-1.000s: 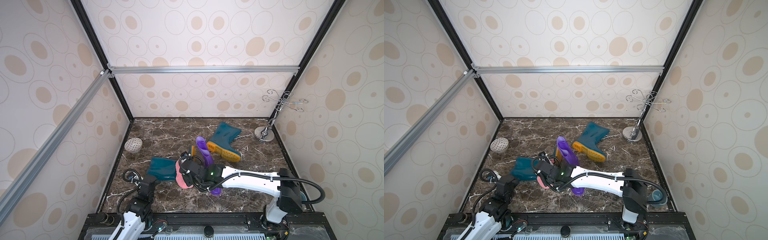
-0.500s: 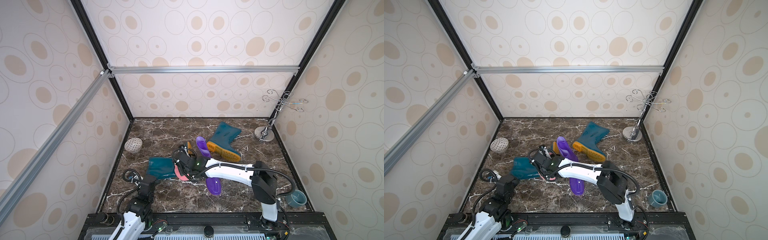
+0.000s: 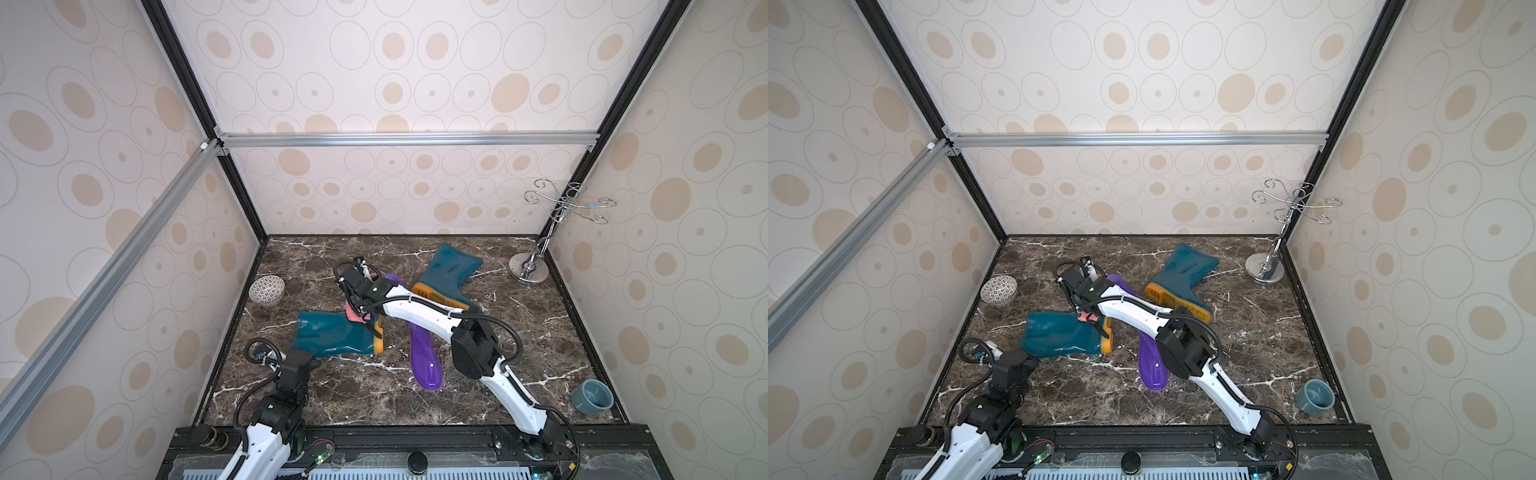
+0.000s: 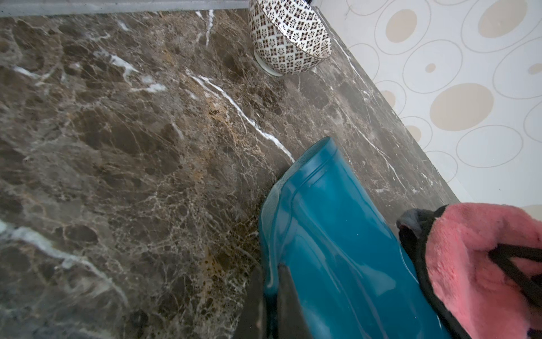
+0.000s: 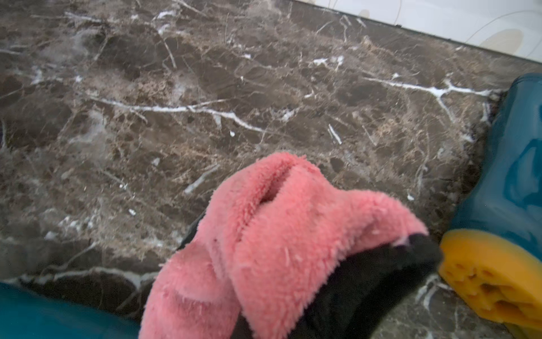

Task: Wipe the rubber boots with a cloth
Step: Wipe the dirt off the rubber boot.

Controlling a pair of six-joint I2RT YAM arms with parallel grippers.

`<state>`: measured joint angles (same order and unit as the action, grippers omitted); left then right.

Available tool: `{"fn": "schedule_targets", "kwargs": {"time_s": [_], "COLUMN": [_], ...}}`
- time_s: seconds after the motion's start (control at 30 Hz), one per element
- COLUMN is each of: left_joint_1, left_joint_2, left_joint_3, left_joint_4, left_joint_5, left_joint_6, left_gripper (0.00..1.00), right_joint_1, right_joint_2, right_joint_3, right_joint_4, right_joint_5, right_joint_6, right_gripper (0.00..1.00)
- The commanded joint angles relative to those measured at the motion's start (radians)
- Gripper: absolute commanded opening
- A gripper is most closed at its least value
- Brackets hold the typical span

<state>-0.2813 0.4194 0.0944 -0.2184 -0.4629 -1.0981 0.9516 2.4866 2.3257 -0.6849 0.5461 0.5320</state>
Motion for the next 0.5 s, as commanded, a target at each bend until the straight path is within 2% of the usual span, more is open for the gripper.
{"fn": "schedule_targets", "kwargs": {"time_s": [0.0, 0.17, 0.33, 0.47], "left_joint_1": [0.009, 0.008, 0.009, 0.008], "left_joint_2": [-0.013, -0.008, -0.008, 0.004], "left_joint_3": [-0.009, -0.008, -0.009, -0.006], "left_joint_4": [-0.001, 0.001, 0.005, 0.008], "left_joint_5": [-0.033, -0.034, -0.035, -0.034], "left_joint_6": [0.017, 0.016, 0.017, 0.017], "left_gripper": [0.00, 0.00, 0.00, 0.00], "right_joint_1": [-0.012, 0.000, 0.058, 0.096], "right_joint_2": [0.063, 0.031, -0.168, -0.247], "right_joint_3": [0.117, 0.082, -0.237, -0.320], "right_joint_4": [-0.110, -0.091, 0.090, 0.080], "right_joint_5": [0.093, 0.059, 0.107, 0.113], "right_joint_6": [-0.046, -0.073, -0.092, -0.054], "right_gripper": [0.00, 0.00, 0.00, 0.00]}}
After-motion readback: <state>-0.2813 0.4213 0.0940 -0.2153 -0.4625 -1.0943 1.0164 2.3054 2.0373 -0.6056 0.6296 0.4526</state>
